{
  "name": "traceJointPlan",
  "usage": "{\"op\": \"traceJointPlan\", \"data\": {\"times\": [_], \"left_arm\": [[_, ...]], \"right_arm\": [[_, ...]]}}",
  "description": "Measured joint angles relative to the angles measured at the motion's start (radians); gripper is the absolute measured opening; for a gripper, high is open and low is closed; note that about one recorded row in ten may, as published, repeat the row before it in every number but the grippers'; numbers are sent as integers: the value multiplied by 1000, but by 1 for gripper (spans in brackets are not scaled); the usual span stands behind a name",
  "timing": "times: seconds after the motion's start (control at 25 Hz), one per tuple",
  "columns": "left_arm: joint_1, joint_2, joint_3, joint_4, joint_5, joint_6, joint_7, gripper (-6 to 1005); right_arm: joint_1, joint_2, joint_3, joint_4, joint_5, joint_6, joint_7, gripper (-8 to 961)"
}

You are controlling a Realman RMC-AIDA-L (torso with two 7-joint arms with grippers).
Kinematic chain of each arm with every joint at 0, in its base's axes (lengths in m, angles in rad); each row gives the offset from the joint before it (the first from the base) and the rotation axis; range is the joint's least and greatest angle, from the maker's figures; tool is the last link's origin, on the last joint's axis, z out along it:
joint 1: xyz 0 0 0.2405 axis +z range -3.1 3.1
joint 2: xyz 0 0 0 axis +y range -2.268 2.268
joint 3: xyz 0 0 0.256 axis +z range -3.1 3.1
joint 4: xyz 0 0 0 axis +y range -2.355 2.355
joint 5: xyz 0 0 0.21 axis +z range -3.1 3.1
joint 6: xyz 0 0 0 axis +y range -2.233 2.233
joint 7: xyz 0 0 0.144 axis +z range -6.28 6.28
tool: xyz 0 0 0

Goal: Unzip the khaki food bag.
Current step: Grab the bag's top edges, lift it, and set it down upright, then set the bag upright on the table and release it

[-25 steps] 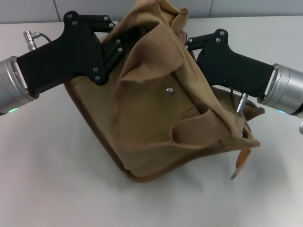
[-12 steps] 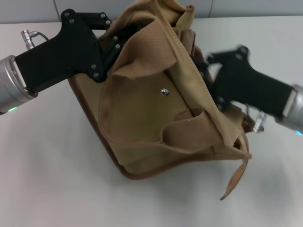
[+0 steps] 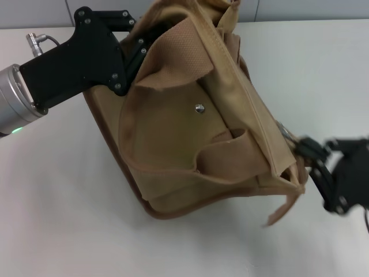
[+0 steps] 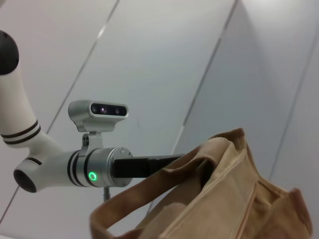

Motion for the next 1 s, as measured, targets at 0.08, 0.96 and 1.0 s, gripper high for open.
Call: {"op": "traceJointPlan", "data": {"times": [0.08,0.96,1.0], "left_arm": [[0,0,0,-1,-1,-3,0,77],[-3,0,0,-9,-2,2,-1,78],[-3,0,0,-9,-2,3,-1,78]], "right_arm": [[-46,0,0,0,-2,-18,0,-1],[-142,-4,190,50,-3,-67,114,251],[-145,-4,195,48,-3,-61,116,271]]}}
